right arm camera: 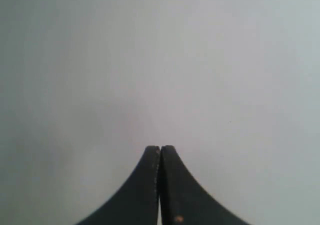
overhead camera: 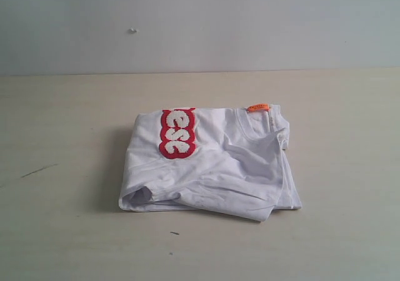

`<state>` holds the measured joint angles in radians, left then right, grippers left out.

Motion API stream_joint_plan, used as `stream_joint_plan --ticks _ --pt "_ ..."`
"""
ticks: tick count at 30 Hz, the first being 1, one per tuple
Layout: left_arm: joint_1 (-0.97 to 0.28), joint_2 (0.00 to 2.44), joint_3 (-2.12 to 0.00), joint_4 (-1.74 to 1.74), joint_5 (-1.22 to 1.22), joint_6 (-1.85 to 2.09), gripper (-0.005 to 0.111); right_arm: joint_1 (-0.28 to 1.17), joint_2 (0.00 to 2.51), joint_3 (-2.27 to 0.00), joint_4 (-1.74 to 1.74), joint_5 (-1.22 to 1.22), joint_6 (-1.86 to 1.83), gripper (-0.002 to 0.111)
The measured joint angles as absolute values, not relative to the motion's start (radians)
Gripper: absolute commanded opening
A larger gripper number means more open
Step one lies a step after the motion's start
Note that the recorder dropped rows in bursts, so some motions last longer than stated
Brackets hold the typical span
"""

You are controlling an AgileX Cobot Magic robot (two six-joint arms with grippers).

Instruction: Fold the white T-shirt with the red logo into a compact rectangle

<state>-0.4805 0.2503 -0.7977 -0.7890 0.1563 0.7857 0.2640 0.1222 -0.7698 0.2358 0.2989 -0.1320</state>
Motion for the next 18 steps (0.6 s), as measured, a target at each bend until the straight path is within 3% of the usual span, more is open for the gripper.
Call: stream_joint_plan --ticks 18 --pt "-0.441 0.005 -0.795 -0.794 0.233 0.786 0.0 0.264 0.0 -0.761 0.236 0.401 -0.13 0.0"
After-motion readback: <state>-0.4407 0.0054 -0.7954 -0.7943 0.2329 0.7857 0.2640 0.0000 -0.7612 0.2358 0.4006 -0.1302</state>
